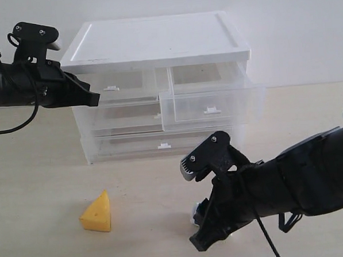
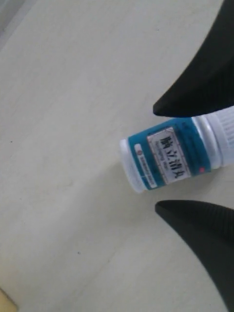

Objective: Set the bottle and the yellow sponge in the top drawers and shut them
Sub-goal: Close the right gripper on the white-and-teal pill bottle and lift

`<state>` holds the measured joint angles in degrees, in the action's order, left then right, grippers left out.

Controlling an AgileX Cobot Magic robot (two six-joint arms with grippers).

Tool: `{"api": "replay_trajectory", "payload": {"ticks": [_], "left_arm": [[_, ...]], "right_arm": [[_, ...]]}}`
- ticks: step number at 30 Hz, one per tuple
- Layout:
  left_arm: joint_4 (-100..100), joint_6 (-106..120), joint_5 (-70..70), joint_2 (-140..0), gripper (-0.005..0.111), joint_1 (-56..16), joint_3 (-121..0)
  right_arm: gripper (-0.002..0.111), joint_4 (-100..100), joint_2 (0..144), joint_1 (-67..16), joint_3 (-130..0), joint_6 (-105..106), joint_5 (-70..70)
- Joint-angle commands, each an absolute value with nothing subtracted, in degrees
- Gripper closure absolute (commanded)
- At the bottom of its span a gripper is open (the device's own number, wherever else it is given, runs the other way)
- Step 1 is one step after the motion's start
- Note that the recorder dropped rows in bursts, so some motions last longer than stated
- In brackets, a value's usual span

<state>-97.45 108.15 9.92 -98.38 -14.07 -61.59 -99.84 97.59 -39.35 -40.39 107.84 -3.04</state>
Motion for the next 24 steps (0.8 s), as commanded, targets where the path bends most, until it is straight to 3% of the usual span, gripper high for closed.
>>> {"api": "replay_trajectory", "payload": {"ticks": [1, 11, 13, 17, 24], "left_arm": [[-97.4, 108.4, 10.3, -98.4, 0.103, -13.9, -61.9], [-97.4, 108.4, 10.3, -98.4, 0.103, -13.9, -61.9], [-97.4, 108.4, 10.3, -98.4, 0.103, -13.9, -61.9], [-97.4, 108.4, 10.1, -98.4, 0.103, -13.9, -61.9], [-97.4, 108.4, 10.1, -98.4, 0.103, -13.9, -61.9]], "right_arm": [[0.061, -99.7, 97.8, -38.9, -39.0, 108.9, -3.2], [0.064, -99.7, 102.7, -38.9, -39.1, 110.4, -4.2], [0.074, -99.8, 103.4, -38.9, -39.4, 110.4, -4.5], [0.108, -99.9, 103.2, -38.9, -40.1, 109.7, -5.4], [0.108, -99.9, 92.5, -38.9, -37.8, 105.9, -4.1]]}}
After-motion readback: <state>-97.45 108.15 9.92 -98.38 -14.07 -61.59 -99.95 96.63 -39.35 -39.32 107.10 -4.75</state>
